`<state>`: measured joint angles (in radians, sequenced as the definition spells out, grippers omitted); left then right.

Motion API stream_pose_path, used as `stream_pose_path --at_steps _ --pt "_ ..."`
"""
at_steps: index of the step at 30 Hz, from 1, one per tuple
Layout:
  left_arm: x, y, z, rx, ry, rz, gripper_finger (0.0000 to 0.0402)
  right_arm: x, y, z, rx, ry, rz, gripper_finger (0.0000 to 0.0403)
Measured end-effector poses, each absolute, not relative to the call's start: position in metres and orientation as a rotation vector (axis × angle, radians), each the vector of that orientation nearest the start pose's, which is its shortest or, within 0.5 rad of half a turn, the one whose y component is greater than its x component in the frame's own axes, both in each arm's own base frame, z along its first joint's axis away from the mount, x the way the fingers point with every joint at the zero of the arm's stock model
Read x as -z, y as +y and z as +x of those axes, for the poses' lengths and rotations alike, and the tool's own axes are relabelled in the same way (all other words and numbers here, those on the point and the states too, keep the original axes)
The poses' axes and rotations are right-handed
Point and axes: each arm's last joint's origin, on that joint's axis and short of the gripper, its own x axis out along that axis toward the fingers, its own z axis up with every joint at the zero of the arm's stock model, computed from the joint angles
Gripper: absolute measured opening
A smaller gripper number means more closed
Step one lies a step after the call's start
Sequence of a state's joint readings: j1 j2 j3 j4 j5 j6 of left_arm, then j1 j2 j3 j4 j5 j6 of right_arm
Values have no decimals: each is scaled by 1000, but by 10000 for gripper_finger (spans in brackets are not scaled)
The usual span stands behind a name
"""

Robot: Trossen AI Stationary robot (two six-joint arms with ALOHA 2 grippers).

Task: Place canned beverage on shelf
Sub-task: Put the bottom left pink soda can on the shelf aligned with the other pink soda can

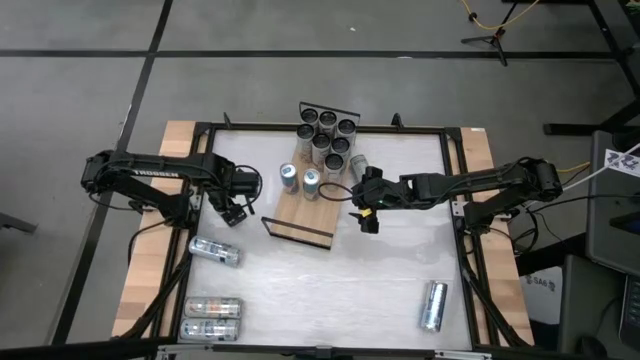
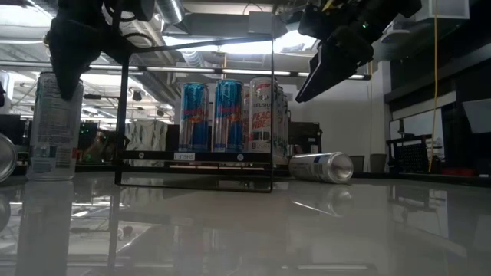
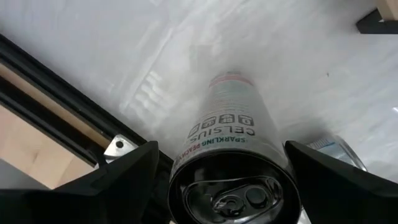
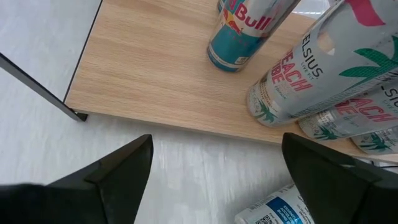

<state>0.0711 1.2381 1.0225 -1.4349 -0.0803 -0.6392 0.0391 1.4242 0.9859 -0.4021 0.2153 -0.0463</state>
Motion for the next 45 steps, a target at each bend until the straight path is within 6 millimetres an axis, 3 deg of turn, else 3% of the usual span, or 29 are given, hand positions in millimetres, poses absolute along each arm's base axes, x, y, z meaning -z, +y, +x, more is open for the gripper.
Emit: stream_pose_path --at_steps 14,19,27,31,40,45 --pt "-263 15 178 -615 1558 -455 338 -243 5 293 146 840 -151 351" --pt "-263 14 178 -491 1594 -377 336 -243 5 293 146 839 -151 351" --pt "-263 14 178 -428 1608 -351 276 -243 5 293 147 839 -150 351" --pt "-264 13 177 -522 1588 -442 234 -244 5 293 147 837 -150 351" --pt "-264 13 177 -1019 1406 -913 234 -244 5 293 147 835 -150 351" --pt "-264 14 179 -1176 1298 -1065 249 -244 5 293 147 835 -150 351"
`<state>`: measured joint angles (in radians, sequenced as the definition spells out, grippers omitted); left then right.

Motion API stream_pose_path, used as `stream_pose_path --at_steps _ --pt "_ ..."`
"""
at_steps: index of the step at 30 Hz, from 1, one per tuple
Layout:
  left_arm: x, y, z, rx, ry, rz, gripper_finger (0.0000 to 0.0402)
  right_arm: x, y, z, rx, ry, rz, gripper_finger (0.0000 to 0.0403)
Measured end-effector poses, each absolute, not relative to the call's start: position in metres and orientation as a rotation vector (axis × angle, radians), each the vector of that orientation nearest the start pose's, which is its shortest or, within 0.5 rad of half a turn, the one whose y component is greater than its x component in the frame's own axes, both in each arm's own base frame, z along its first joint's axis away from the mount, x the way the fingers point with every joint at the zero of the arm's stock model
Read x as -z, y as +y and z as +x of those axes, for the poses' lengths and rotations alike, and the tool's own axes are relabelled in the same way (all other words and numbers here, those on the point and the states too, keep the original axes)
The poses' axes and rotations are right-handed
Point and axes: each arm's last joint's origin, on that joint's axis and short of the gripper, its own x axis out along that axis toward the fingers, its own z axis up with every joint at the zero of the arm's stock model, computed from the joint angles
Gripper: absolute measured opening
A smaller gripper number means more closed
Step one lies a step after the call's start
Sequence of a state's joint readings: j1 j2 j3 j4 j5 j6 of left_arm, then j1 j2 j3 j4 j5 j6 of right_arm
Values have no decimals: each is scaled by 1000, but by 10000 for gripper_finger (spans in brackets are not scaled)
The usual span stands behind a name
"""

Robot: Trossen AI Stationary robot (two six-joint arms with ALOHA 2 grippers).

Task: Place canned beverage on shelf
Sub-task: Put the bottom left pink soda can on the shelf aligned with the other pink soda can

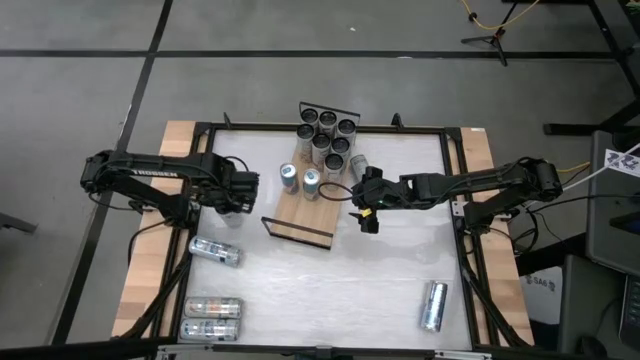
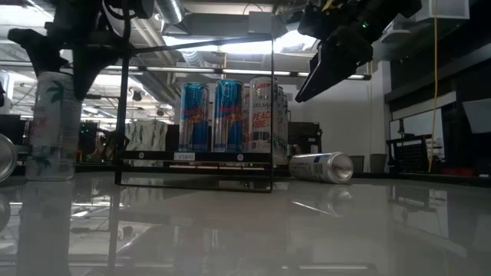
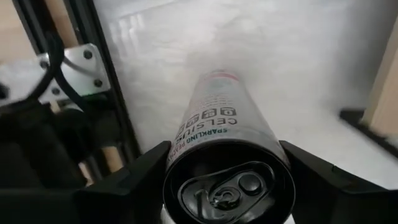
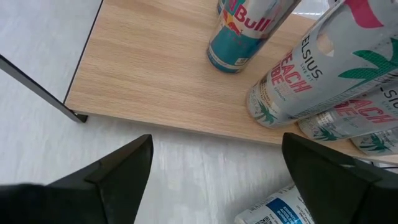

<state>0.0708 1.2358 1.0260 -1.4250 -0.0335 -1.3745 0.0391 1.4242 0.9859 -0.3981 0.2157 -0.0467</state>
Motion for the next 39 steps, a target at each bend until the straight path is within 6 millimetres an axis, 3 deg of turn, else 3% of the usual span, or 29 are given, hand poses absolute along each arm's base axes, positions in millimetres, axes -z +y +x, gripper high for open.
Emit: stream_pose_path --at_steps 9,24,35,39 --pt "-264 14 184 -1360 1098 -1299 255 -244 5 293 147 835 -150 351" --pt "-263 14 183 -1270 1175 -1198 259 -244 5 293 147 835 -150 351" --pt "-262 15 183 -1274 1178 -1189 337 -244 5 293 147 835 -150 351" --pt "-262 15 183 -1235 1199 -1126 349 -244 5 293 147 835 -150 351"
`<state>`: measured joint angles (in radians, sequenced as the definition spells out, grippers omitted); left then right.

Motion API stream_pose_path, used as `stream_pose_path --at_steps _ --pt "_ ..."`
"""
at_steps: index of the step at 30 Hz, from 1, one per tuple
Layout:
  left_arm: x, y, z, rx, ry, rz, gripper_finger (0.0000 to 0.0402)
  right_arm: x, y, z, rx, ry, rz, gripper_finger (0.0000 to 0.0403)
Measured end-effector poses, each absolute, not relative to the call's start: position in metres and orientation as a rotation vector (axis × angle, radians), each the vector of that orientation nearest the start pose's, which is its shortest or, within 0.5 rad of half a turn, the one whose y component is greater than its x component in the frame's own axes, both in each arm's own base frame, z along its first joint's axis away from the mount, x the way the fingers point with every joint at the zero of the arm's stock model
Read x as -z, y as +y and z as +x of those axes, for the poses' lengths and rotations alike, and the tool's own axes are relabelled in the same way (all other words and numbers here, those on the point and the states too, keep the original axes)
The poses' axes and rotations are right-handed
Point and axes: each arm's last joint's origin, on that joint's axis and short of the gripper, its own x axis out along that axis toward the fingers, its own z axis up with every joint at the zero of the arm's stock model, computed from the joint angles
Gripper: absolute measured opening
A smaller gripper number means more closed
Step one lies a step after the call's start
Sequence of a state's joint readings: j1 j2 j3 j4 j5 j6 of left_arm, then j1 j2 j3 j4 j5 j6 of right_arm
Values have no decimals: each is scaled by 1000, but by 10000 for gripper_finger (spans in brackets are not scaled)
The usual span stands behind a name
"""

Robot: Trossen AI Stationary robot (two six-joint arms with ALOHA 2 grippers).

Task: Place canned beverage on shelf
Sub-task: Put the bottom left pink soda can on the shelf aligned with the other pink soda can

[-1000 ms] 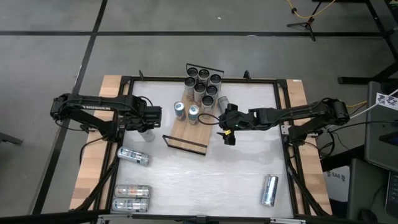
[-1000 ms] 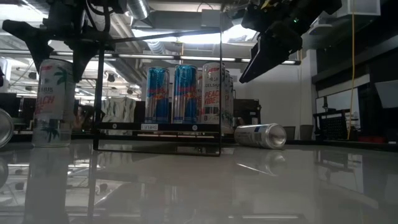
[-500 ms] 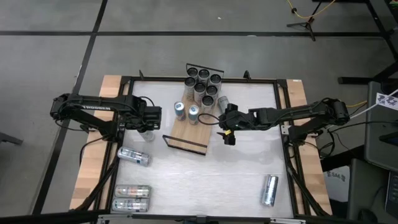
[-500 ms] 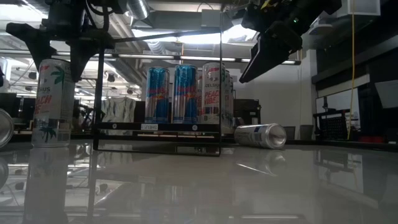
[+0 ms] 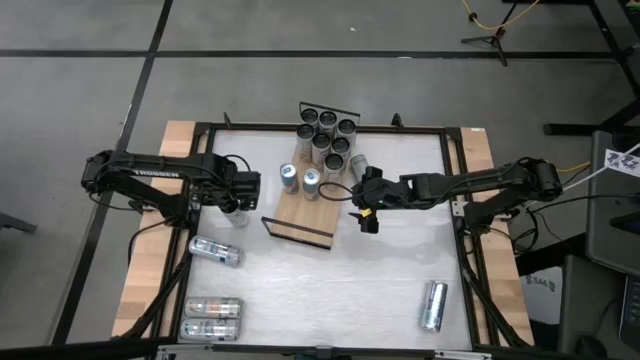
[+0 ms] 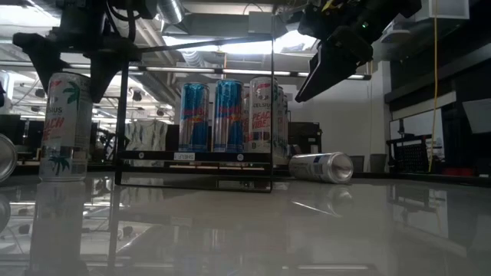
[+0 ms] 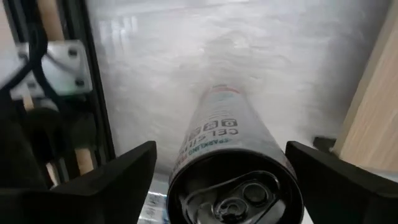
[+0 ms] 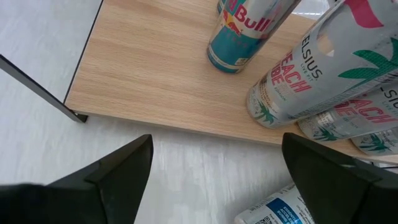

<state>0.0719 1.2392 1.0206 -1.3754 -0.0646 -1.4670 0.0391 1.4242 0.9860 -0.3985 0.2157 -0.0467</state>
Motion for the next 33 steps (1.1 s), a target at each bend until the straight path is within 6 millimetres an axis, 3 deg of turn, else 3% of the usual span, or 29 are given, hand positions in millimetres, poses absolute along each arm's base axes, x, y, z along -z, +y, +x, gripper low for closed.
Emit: stream_pose_path --at_steps 18,33 --pt "-262 15 183 -459 1540 -351 350 -244 5 293 147 835 -150 351" --pt "-263 15 183 -510 1526 -401 350 -244 5 293 147 835 -150 351"
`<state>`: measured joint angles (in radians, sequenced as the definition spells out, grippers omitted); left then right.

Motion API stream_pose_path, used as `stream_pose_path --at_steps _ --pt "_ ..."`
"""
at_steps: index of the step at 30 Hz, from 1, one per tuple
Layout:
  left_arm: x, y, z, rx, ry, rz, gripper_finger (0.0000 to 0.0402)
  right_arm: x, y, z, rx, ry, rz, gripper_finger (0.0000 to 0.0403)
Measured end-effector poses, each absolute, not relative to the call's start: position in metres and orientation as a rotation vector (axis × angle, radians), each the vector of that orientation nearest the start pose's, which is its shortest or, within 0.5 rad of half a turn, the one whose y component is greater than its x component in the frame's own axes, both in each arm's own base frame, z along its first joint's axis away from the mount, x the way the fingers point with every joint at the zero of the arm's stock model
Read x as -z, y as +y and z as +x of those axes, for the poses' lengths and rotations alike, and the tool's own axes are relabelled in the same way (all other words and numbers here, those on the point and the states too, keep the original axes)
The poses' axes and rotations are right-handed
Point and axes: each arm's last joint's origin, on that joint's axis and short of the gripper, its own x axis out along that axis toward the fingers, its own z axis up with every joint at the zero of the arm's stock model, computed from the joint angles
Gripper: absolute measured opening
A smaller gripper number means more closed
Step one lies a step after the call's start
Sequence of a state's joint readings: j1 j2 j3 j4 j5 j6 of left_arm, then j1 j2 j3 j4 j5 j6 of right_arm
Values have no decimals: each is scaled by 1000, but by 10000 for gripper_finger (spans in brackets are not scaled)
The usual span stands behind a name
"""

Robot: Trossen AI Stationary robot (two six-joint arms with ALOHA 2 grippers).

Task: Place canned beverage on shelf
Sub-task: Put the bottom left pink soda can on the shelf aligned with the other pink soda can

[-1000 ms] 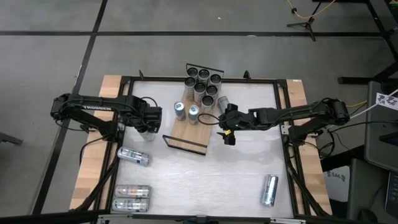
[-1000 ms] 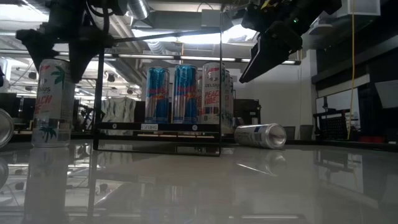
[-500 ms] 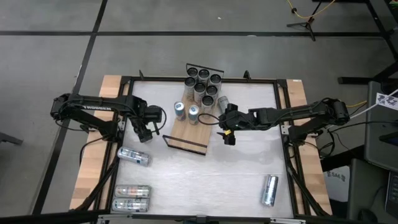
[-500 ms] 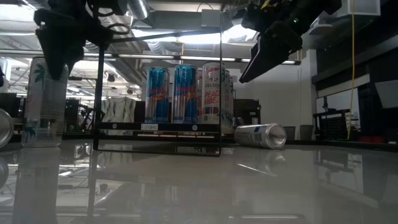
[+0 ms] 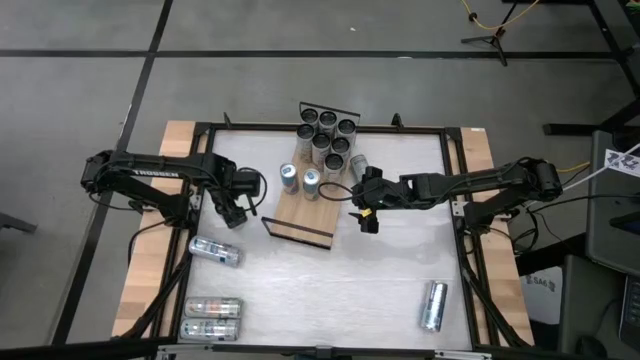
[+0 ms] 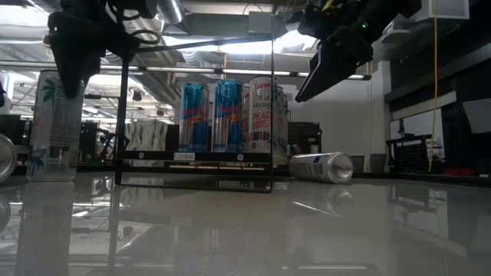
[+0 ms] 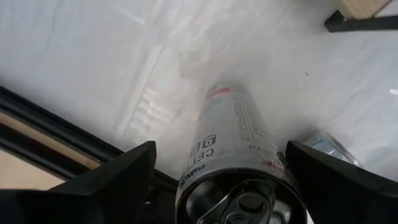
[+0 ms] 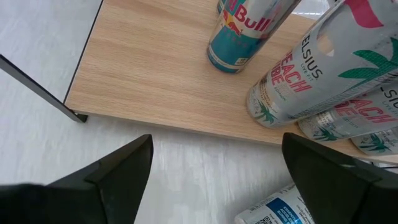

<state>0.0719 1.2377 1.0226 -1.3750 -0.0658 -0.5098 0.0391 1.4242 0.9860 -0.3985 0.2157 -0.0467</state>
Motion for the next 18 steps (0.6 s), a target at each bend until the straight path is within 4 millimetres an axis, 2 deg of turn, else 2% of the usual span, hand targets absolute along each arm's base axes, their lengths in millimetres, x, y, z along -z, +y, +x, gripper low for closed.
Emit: stream_pose_path --at_steps 18 --pt "-262 15 183 -512 1528 -410 351 -244 5 293 147 835 -150 351"
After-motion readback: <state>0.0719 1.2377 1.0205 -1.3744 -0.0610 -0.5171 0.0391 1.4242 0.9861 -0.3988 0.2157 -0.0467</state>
